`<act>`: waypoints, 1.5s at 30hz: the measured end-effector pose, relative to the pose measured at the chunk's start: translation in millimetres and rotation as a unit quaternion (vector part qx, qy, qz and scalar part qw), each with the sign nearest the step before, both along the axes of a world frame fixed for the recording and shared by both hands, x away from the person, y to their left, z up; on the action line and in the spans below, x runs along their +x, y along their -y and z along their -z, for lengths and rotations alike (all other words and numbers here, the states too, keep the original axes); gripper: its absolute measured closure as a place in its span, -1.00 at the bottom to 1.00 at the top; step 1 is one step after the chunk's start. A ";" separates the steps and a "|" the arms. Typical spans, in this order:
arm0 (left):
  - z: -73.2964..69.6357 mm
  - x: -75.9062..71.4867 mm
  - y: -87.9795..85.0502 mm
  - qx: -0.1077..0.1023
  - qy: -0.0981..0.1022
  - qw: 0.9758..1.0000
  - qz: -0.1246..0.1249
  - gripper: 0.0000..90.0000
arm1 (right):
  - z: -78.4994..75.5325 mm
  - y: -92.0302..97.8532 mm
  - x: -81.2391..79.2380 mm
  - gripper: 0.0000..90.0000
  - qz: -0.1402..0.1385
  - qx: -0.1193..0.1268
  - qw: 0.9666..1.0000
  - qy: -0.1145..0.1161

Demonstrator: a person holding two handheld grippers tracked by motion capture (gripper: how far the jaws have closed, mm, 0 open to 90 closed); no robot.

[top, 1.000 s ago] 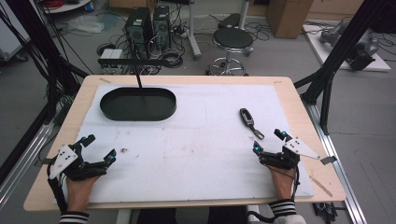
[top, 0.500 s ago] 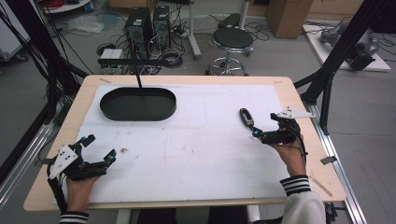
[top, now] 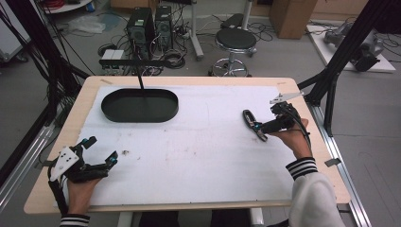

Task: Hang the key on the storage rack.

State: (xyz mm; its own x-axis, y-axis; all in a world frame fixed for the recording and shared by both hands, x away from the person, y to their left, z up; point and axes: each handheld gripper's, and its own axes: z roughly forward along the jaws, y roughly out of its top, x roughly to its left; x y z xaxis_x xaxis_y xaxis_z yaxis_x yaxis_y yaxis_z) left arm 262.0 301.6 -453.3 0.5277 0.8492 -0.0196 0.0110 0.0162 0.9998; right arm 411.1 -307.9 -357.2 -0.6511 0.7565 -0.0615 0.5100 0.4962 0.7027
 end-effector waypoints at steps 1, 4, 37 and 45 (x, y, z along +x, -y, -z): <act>0.0 0.0 0.0 0.000 0.000 1.000 0.000 -0.96 | -0.2 -0.8 1.4 -0.99 0.000 -0.004 1.000 -0.006; -0.1 0.0 -0.3 0.000 -0.001 1.000 0.000 -0.96 | 0.3 -4.0 7.2 -0.99 -0.008 -0.023 0.999 -0.024; 0.1 -0.8 0.5 0.000 0.002 1.000 0.000 -0.96 | 34.0 -18.3 44.6 -0.67 0.008 -0.113 0.981 -0.158; 0.1 -0.7 0.4 0.000 0.002 1.000 0.001 -0.96 | 40.7 -19.2 48.9 -0.50 0.016 -0.122 0.976 -0.182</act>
State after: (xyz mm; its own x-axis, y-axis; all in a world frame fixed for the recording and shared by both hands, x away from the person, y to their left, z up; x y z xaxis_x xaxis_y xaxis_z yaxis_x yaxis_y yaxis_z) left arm 261.3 301.2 -453.3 0.5289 0.8485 -0.0176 0.0072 0.0162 0.9998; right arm 460.0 -288.6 -397.9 -0.6392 0.7689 -0.0113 0.7220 0.6051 0.3355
